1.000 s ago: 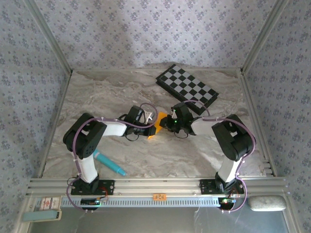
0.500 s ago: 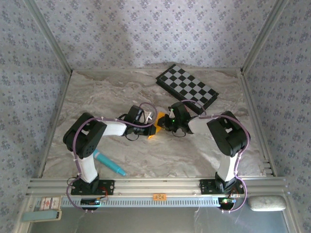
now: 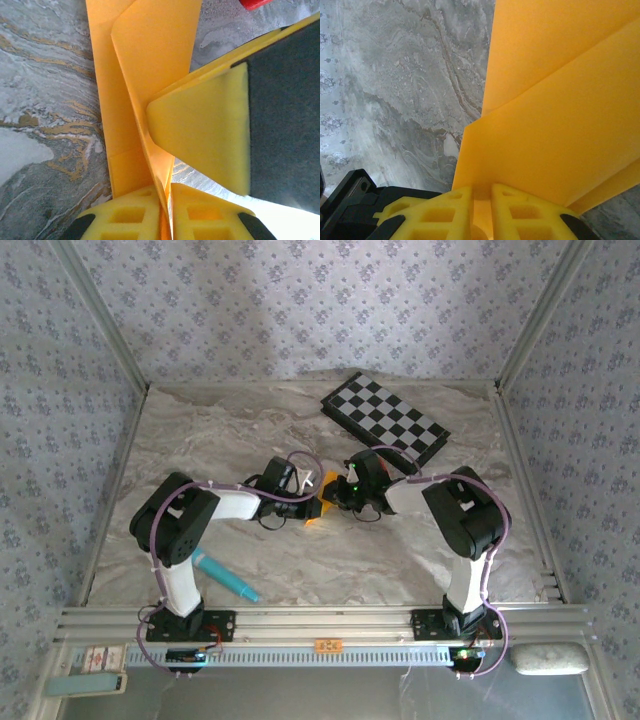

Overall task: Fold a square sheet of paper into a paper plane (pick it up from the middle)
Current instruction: Fold the wing for the fifth time at the center of the table.

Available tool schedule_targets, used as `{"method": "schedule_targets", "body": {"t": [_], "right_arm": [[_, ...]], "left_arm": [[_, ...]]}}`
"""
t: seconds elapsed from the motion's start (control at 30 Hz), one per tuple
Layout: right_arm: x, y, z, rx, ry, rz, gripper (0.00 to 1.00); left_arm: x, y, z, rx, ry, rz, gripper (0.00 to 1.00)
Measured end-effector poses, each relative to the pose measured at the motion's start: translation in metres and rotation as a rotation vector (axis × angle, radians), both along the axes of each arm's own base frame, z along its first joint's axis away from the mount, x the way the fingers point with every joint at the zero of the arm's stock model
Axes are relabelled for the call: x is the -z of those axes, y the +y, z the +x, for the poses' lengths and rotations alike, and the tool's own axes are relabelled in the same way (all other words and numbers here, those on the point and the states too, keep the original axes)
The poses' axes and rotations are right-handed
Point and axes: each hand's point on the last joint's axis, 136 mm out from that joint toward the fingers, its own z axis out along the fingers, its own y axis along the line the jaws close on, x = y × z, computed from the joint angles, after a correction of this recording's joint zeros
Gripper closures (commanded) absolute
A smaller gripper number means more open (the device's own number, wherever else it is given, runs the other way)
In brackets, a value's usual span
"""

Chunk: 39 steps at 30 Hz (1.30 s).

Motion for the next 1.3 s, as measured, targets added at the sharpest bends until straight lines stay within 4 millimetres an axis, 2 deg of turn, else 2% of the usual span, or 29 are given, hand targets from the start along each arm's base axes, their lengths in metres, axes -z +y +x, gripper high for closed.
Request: {"method": "schedule_targets", "body": {"t": [0.17, 0.4, 0.87, 1.3], "right_arm": [[-0.003, 0.000, 0.000, -0.007, -0.011, -0.001, 0.81], [-0.023, -0.003, -0.001, -0.017, -0.065, 0.010, 0.81], [0.002, -0.006, -0.008, -0.019, -0.009, -0.023, 0.81], [0.006, -0.004, -0.005, -0.024, 0.010, -0.037, 0.82]], "left_arm": [[0.001, 0.001, 0.001, -0.011, 0.002, 0.007, 0.92], [0.002, 0.002, 0.001, -0.016, 0.005, 0.008, 0.93], [0.002, 0.002, 0.002, -0.027, 0.016, 0.002, 0.92], [-0.001, 0.002, 0.002, -0.030, 0.021, -0.002, 0.84]]}}
